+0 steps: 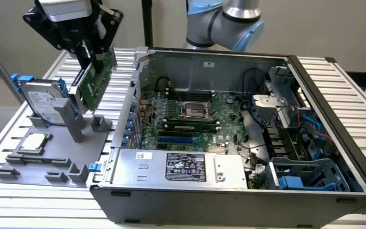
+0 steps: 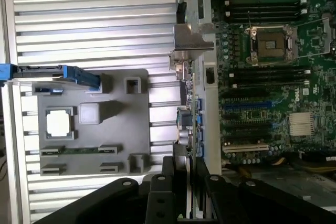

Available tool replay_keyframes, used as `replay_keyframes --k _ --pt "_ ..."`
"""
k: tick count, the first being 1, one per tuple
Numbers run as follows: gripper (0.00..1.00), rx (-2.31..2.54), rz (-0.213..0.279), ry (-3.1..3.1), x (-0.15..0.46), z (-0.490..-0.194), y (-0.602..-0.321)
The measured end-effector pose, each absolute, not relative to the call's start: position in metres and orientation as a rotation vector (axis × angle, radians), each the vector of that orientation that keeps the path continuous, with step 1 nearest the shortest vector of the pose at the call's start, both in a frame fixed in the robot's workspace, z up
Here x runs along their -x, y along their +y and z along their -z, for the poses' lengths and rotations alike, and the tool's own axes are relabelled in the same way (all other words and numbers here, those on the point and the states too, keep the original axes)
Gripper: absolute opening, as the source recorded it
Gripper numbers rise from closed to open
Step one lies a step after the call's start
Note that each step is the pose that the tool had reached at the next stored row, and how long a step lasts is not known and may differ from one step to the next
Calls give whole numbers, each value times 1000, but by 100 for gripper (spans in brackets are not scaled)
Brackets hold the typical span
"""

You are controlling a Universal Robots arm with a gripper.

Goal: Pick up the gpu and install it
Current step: 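Pick up the gpu and move the gpu toward the slot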

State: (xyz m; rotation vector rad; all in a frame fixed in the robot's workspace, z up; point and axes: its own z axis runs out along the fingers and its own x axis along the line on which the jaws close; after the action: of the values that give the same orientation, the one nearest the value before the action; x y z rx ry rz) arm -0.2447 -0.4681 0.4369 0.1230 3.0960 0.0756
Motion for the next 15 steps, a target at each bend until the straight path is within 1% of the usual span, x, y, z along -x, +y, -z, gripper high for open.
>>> replay_keyframes --k 15 --pt "27 -123 -75 3099 176 -440 -468"
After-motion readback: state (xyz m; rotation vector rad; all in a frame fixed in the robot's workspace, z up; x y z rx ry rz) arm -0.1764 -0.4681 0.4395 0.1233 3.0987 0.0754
